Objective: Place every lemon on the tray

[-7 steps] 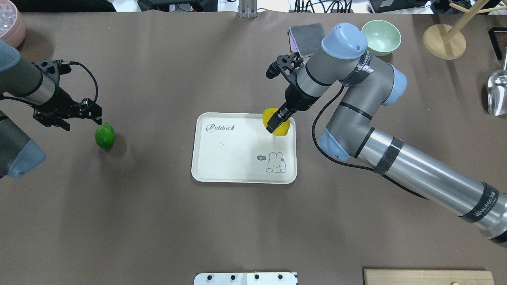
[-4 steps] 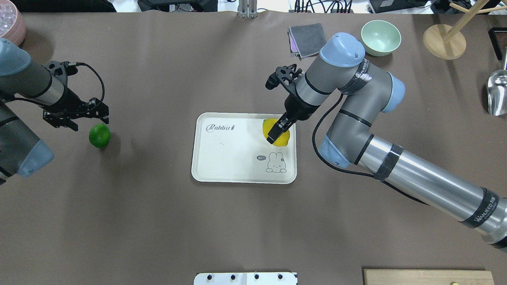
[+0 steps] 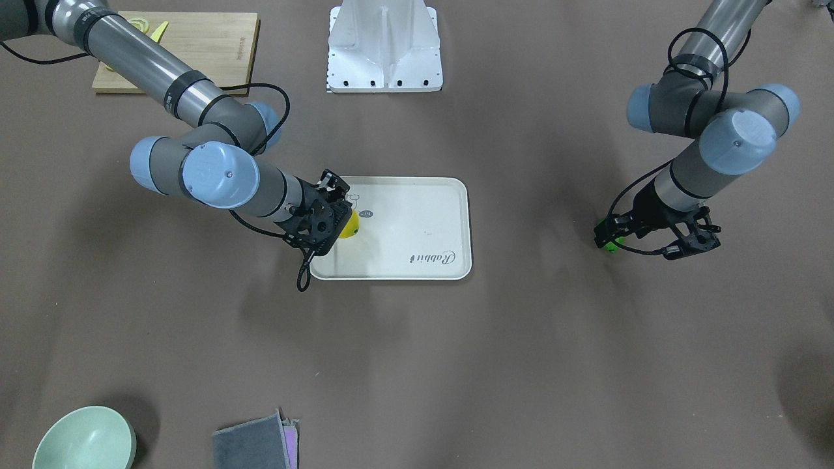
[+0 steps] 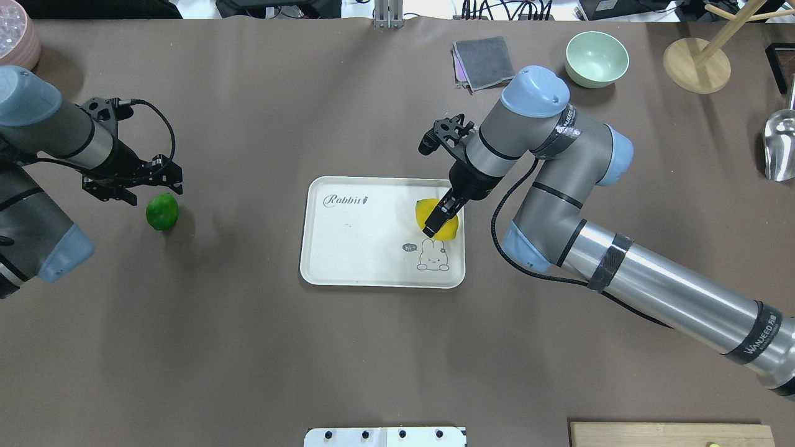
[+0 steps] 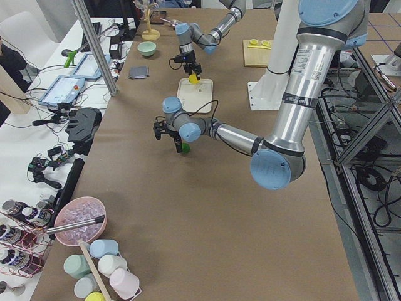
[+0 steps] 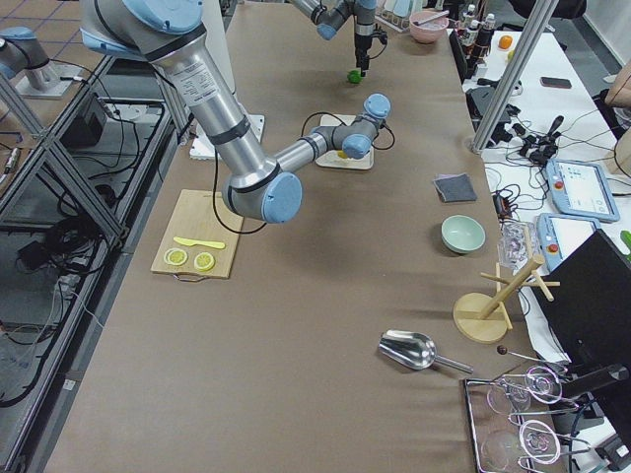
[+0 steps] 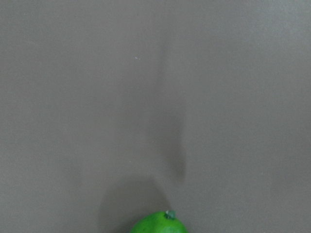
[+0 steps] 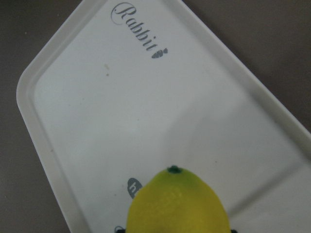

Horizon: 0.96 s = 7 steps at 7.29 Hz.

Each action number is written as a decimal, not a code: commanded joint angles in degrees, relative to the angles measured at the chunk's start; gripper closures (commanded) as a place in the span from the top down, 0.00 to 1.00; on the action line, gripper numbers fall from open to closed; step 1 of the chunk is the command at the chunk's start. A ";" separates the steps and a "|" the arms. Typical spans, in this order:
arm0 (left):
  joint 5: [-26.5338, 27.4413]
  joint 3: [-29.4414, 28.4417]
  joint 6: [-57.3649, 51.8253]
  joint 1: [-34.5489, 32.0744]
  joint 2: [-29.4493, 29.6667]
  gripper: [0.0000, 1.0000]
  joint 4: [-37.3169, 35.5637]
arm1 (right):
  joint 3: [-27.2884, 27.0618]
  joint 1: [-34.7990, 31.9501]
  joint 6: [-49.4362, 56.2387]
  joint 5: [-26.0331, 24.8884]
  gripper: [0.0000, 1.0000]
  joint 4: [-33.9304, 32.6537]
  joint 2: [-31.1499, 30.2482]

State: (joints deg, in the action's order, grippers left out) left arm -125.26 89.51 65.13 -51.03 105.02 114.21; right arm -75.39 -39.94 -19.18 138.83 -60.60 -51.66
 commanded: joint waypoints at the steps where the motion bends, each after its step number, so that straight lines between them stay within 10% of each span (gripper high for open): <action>1: 0.98 0.57 0.26 1.80 -0.25 0.84 0.40 | -0.02 -0.57 0.02 0.22 1.00 0.04 0.06; 4: 3.71 2.59 0.17 3.74 -4.80 0.00 5.30 | -0.02 -2.59 0.02 1.88 1.00 0.04 0.06; 7: -3.12 7.06 -3.49 0.60 -5.00 0.00 -1.59 | -0.54 -6.98 -0.16 5.05 0.99 -0.05 -0.11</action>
State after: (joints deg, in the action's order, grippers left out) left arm -125.19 94.86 63.85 -48.46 100.01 116.04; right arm -75.57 -45.13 -19.24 142.95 -60.63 -51.64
